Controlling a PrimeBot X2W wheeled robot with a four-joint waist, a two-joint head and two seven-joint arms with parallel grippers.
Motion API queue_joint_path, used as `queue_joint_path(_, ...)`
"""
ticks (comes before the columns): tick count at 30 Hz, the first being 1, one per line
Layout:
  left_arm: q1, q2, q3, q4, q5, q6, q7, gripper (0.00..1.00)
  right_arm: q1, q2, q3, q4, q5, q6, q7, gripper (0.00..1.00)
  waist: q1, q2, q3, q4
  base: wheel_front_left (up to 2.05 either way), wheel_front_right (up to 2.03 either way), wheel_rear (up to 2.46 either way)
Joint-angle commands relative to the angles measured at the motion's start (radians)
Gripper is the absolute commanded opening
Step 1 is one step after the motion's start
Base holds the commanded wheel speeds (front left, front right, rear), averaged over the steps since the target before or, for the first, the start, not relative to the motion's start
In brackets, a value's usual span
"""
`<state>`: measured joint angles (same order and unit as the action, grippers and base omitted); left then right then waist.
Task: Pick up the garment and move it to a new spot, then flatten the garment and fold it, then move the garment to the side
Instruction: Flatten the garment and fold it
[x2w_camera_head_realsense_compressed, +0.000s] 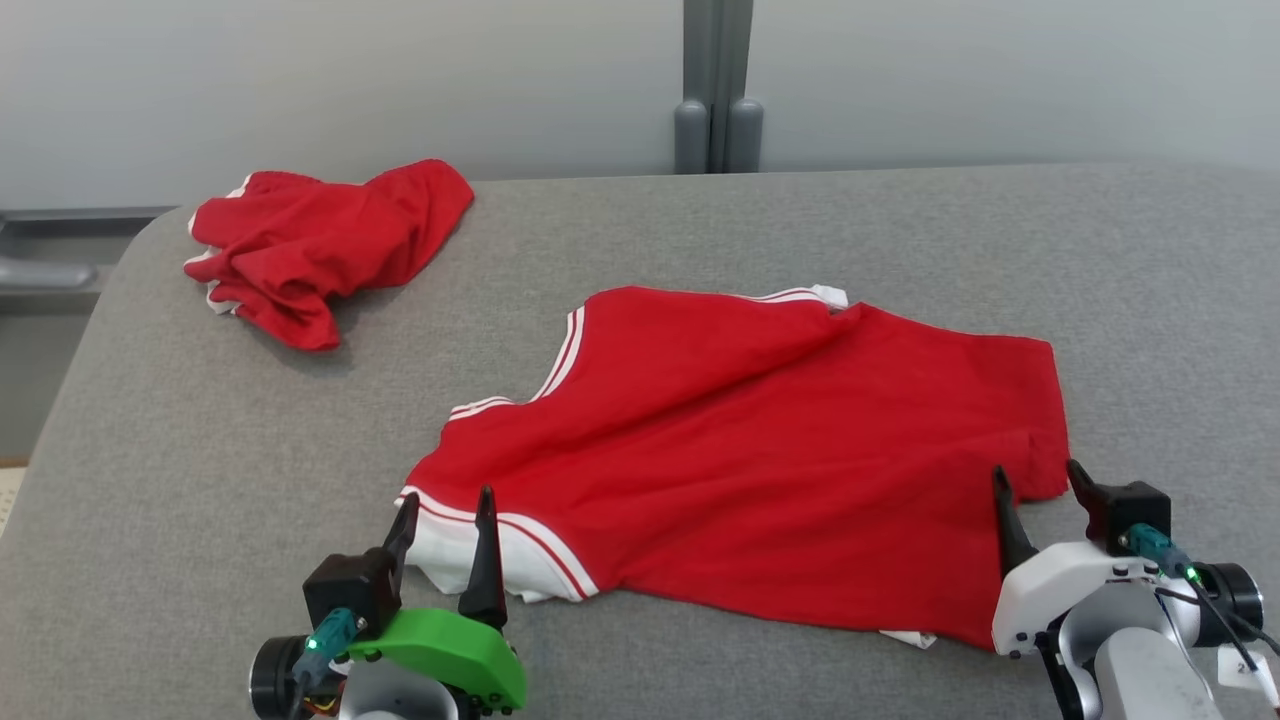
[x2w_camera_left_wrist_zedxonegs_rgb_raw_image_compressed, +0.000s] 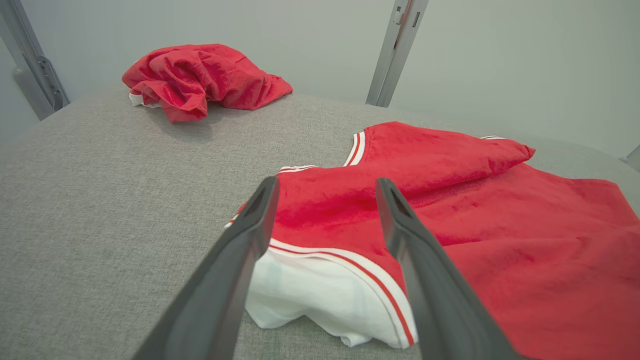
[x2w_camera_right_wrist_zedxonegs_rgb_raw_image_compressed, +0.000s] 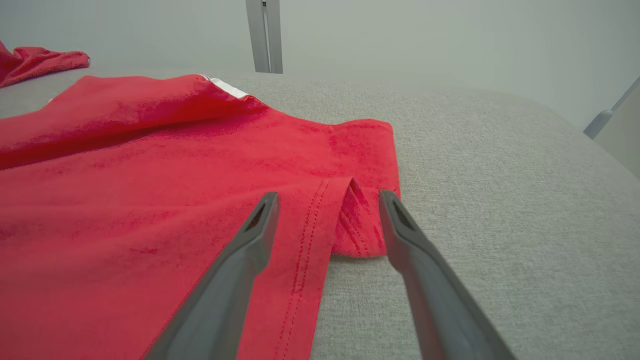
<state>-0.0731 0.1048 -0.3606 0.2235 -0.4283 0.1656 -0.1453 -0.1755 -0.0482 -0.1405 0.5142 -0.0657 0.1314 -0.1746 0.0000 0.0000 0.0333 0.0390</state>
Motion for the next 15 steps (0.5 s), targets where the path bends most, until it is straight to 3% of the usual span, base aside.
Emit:
queue_joint_path(1, 0.002, -0.004, -0.007, -0.007, 0.007, -0.005, -0.006, 1.0, -0.032, -0.004, -0.021, 0.031, -0.018, -0.001, 0.021, 1.0, 0.0, 0.0, 0.031, 0.041, 0.0, 0.0, 0.0)
queue_joint_path(5, -0.016, -0.008, -0.014, -0.012, 0.011, 0.0, -0.01, 1.0, -0.099, -0.007, -0.05, 0.134, -0.039, -0.002, 0.076, 1.0, 0.0, 0.0, 0.058, 0.082, 0.0, 0.0, 0.0)
queue_joint_path(6, -0.018, -0.008, -0.013, -0.013, 0.01, 0.002, -0.012, 1.0, -0.11, -0.009, -0.053, 0.153, -0.033, -0.001, 0.088, 0.81, 0.0, 0.0, 0.062, 0.089, 0.0, 0.0, 0.0)
queue_joint_path(7, -0.021, -0.007, -0.014, -0.015, 0.01, 0.003, -0.014, 1.0, -0.125, -0.014, -0.064, 0.176, -0.026, -0.002, 0.105, 0.47, 0.0, 0.0, 0.068, 0.098, 0.0, 0.0, 0.0)
queue_joint_path(8, -0.022, -0.006, -0.012, -0.016, 0.01, 0.003, -0.014, 1.0, -0.139, -0.019, -0.064, 0.191, -0.022, -0.001, 0.112, 0.29, 0.0, 0.0, 0.072, 0.105, 0.0, 0.0, 0.0)
queue_joint_path(9, -0.025, -0.005, -0.011, -0.019, 0.01, 0.004, -0.019, 1.0, -0.16, -0.023, -0.068, 0.199, -0.011, -0.001, 0.109, 0.0, 0.0, 0.0, 0.077, 0.114, 0.0, 0.0, 0.0)
queue_joint_path(15, -0.035, -0.001, 0.004, -0.035, 0.0, 0.01, -0.042, 1.0, -0.264, -0.081, -0.075, 0.22, 0.007, -0.001, 0.096, 0.0, 0.0, 0.0, 0.106, 0.145, 0.0, 0.0, 0.0)
